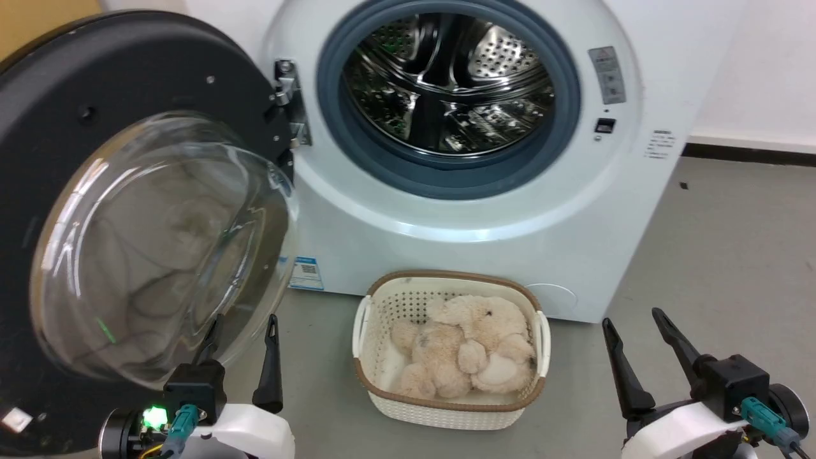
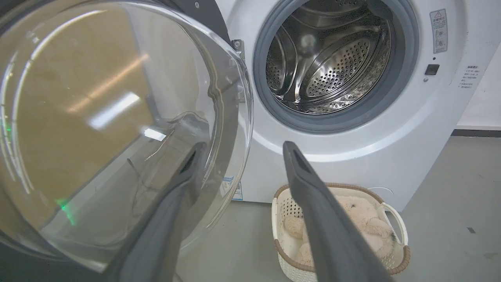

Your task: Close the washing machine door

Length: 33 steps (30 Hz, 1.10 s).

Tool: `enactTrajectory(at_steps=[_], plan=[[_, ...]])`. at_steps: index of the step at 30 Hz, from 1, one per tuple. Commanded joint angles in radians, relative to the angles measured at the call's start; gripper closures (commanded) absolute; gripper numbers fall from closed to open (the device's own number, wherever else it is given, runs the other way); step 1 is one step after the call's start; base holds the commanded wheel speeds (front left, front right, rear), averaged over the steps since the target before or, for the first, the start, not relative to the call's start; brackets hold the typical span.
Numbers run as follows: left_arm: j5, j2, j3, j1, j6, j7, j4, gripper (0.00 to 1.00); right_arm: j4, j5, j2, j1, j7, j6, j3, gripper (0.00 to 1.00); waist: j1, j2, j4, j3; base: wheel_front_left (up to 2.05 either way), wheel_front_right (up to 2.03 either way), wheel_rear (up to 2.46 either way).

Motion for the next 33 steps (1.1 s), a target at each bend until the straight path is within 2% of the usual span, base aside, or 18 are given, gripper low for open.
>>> enactTrajectory(at_steps=[1,11,33], plan=[[-0.006,0.003,0.0,-0.002,0.005,-0.011,0.0,0.0,0.003,0.014,0.002,0.01,-0.011,0.0,0.002,0.0,0.0,0.0,0.015,-0.001,0.0,0.0,0.0],[-0.009,0.006,0.002,0.001,0.011,-0.032,-0.003,0.0,0.006,0.027,0.002,0.008,-0.032,0.0,0.011,0.0,0.0,0.0,0.081,-0.001,0.0,0.0,0.0],[-0.027,0.002,0.022,0.033,0.056,-0.078,-0.054,0.0,0.055,0.051,-0.002,-0.064,-0.078,0.0,0.08,0.0,0.0,0.0,0.188,0.024,0.0,0.0,0.0]])
